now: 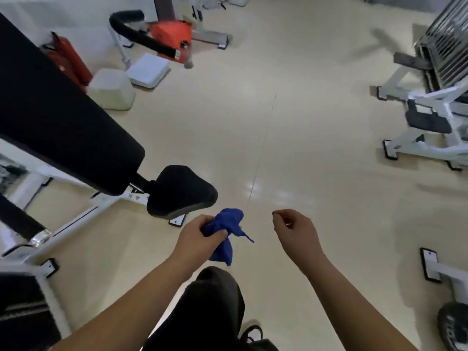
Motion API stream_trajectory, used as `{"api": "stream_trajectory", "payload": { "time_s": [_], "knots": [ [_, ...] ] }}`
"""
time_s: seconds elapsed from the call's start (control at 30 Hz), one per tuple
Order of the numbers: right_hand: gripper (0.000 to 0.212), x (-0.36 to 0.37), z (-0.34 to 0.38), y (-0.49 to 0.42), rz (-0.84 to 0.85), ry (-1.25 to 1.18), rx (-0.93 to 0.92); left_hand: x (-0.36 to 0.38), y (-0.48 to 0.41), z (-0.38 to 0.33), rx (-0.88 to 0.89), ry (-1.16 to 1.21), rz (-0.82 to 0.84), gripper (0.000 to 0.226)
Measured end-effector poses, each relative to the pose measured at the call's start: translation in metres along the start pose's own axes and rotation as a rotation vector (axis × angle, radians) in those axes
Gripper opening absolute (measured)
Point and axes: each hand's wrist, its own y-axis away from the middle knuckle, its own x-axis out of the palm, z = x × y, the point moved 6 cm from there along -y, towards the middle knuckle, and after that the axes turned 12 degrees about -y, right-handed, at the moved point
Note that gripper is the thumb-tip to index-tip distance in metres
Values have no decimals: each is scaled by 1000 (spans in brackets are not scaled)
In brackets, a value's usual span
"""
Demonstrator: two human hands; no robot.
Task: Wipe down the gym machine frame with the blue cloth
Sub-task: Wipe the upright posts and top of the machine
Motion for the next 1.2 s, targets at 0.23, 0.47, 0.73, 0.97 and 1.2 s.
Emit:
{"api": "stream_trajectory", "payload": {
  "time_s": [0.23,0.47,0.73,0.97,1.2],
  "knots": [
    [20,-16,79,-202,116,9,-69,3,-147,-95,-43,48,-108,16],
    [19,-32,180,-401,169,2,-70,-7,-321,-233,-100,48,-145,15],
    [14,-23,286,-635,342,58,-161,-23,-499,-364,-138,161,-248,16],
    [13,50,376,-769,652,181,-197,-71,-582,-413,-290,414,-493,17],
    [13,191,468,-860,891,229,-252,-163,-677,-418,-375,534,-667,21]
  ]
}}
